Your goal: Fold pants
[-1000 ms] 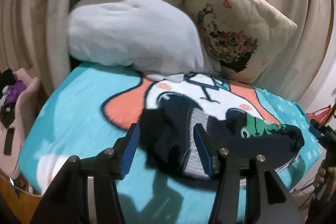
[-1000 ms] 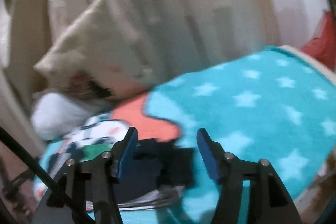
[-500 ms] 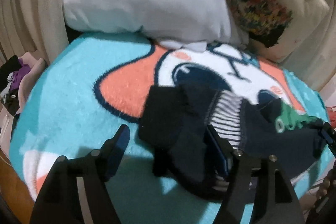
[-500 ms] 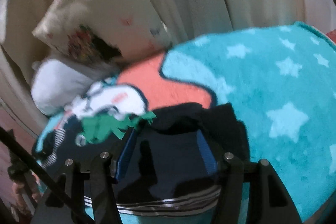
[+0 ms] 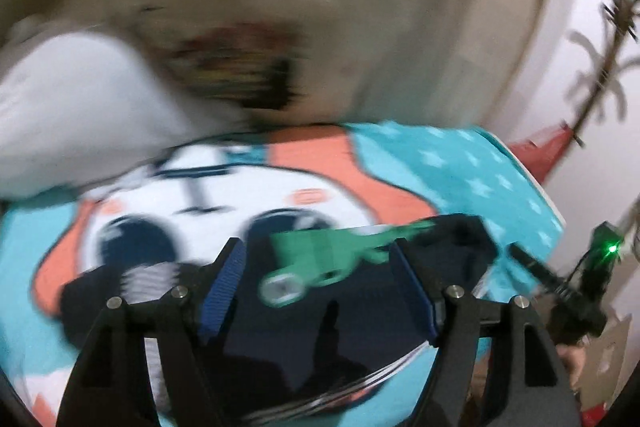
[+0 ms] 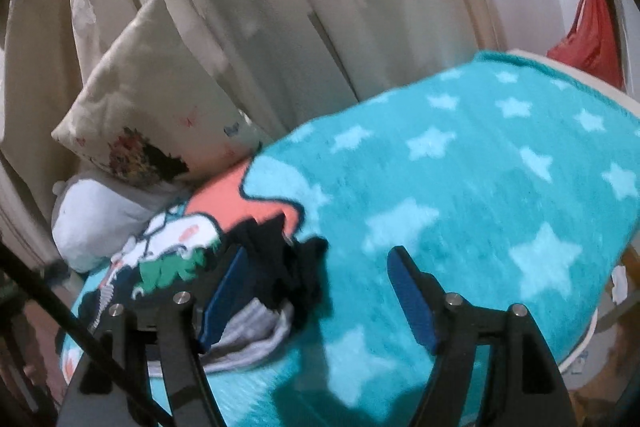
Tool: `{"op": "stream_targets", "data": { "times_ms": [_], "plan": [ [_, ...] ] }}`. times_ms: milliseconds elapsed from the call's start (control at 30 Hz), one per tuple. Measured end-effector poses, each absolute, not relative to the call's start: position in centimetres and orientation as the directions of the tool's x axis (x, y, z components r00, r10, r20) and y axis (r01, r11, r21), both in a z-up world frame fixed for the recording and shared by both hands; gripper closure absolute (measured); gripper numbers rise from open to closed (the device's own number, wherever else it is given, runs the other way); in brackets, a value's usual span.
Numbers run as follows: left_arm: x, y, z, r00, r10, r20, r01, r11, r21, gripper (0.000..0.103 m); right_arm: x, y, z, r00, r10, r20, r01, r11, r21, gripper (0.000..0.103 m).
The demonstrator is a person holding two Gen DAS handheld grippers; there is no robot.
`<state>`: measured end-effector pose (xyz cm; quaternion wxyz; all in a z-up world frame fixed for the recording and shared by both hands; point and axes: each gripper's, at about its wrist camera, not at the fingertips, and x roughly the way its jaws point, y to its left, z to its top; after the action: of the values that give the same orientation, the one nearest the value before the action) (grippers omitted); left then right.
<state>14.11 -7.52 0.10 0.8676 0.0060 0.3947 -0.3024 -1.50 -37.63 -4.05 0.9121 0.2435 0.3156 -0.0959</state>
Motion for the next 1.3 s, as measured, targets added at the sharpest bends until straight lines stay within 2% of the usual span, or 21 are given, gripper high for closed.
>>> {"op": "stream_targets", "data": {
  "times_ms": [133,267,400,533,667,767,933,1067,1300],
  "plan": [
    [14.5,-15.0,0.0,0.425,-0.564,-0.708,0.632,0.745,-0.214,0.03,-1.5,-37.3,-4.8,0.776,0.01,-0.631,0.307,0.867,0.391,0.026],
    [14.2,-19.5,-0.6,0.407,-0.552,-0.728,0.681,0.715,-0.161,0.03,-1.5,-37.0,-5.2,0.775,0.034,-0.632,0.29,0.868,0.402,0.026],
    [13.2,-21.4,-1.5,0.444,-0.514,-0.734,0.688,0.72,-0.089,0.03,-1.7,-36.6,-5.4,0.768,0.03,-0.64,0.282,0.881,0.38,0.025],
    [12.2,-22.3,-2.2,0.57,-0.412,-0.711,0.65,0.755,0.084,0.03,-1.6,-36.4,-6.1,0.758,0.047,-0.651,0.268,0.887,0.376,0.025],
    [12.3,-23.0,-2.5,0.577,-0.389,-0.718,0.662,0.738,0.132,0.03,-1.1,-35.9,-6.9,0.745,0.06,-0.665,0.255,0.895,0.367,0.025],
    [12.9,-24.2,-2.5,0.539,-0.403,-0.74,0.692,0.713,0.116,0.03,-0.6,-35.4,-7.2,0.742,0.063,-0.668,0.242,0.904,0.353,0.025],
    [15.4,-27.2,-3.6,0.425,-0.45,-0.785,0.745,0.667,0.021,0.03,0.2,-34.6,-7.4,0.739,0.072,-0.669,0.225,0.911,0.346,0.024],
    [16.5,-30.0,-5.5,0.287,-0.454,-0.843,0.803,0.594,-0.047,0.03,0.9,-34.0,-7.4,0.737,0.076,-0.671,0.211,0.918,0.336,0.023],
    [15.6,-32.5,-7.8,0.18,-0.427,-0.886,0.863,0.501,-0.066,0.03,1.7,-33.6,-7.4,0.741,0.133,-0.658,0.181,0.904,0.386,0.023]
  ]
}}
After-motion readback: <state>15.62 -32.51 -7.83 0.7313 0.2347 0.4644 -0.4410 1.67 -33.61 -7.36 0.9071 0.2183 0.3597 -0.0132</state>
